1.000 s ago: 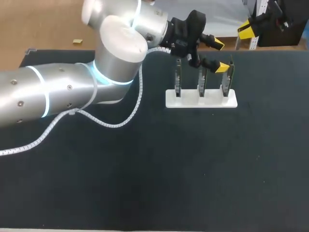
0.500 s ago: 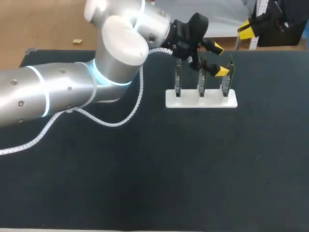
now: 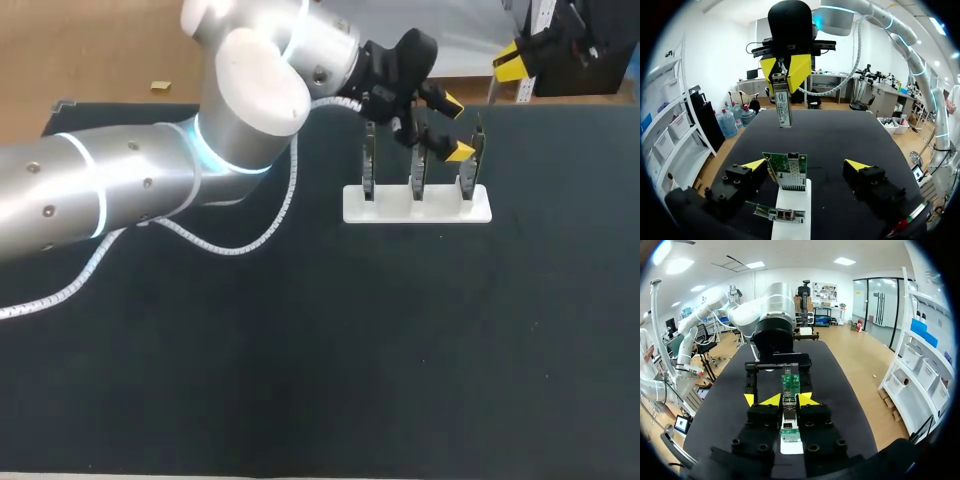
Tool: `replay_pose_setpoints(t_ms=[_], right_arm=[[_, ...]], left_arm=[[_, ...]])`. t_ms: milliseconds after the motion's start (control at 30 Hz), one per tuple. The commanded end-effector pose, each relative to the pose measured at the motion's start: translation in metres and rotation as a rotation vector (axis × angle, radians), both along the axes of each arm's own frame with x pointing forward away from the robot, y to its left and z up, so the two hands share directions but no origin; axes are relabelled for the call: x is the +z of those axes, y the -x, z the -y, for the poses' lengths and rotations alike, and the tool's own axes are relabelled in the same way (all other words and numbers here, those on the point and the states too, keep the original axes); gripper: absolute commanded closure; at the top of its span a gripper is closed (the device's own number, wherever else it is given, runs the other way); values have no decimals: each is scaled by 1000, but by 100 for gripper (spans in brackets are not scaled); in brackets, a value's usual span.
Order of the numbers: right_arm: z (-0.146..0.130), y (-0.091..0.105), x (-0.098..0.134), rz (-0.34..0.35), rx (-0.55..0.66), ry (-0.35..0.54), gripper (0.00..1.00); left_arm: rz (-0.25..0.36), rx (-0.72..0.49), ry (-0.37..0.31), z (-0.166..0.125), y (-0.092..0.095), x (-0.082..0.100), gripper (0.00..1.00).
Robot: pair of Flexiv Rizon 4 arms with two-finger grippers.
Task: Pick up the optical module with the left hand, and insert it into the network port with the right hand.
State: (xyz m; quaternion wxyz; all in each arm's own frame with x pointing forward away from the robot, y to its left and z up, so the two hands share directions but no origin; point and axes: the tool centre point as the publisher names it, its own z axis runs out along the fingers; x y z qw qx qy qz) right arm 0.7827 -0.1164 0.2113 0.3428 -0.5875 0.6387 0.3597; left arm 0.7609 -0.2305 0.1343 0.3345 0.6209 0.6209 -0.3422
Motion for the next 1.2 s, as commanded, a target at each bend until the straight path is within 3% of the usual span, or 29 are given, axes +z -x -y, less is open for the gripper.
replay_pose_setpoints(t_ms=[33,733,1200], right_arm=[[0,2,0,4,-5,0,100],[1,-1,-2,1,-11,-2,100],[0,-1,-2,2,-8,-2,100]], left_arm=[[-14,-4,-17,2,-5,0,0],[-34,-26,-44,5,-9,-5,0],[-34,-35,-51,4,-3,-5,0]])
